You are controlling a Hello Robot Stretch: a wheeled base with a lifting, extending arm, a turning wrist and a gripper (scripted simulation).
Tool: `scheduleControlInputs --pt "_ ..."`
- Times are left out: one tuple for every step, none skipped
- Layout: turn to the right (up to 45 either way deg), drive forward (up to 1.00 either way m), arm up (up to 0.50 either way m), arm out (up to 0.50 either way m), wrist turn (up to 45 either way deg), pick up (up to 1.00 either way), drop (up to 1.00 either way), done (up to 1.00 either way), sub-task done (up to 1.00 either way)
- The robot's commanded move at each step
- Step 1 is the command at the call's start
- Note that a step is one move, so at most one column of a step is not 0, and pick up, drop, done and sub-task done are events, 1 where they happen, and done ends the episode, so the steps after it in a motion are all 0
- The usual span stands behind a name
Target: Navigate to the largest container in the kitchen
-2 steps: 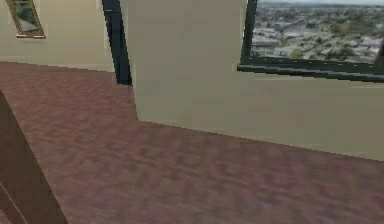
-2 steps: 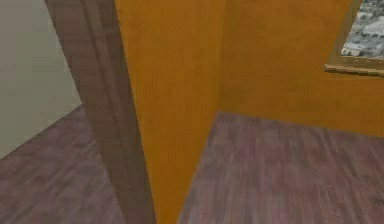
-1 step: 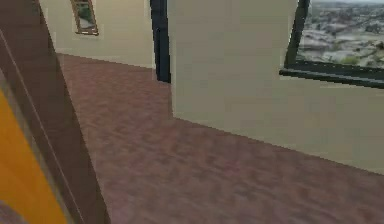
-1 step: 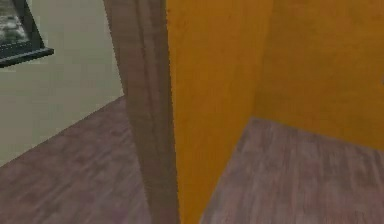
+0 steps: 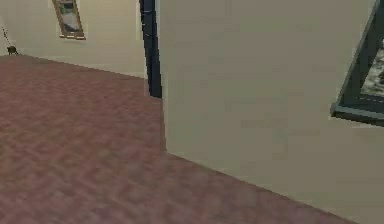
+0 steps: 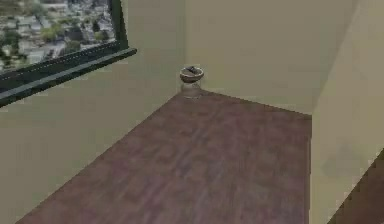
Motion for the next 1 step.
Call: scheduleControlInputs --pt "-45.0 0.00 0.00 0.00 0.0 0.00 0.00 0.00 0.00"
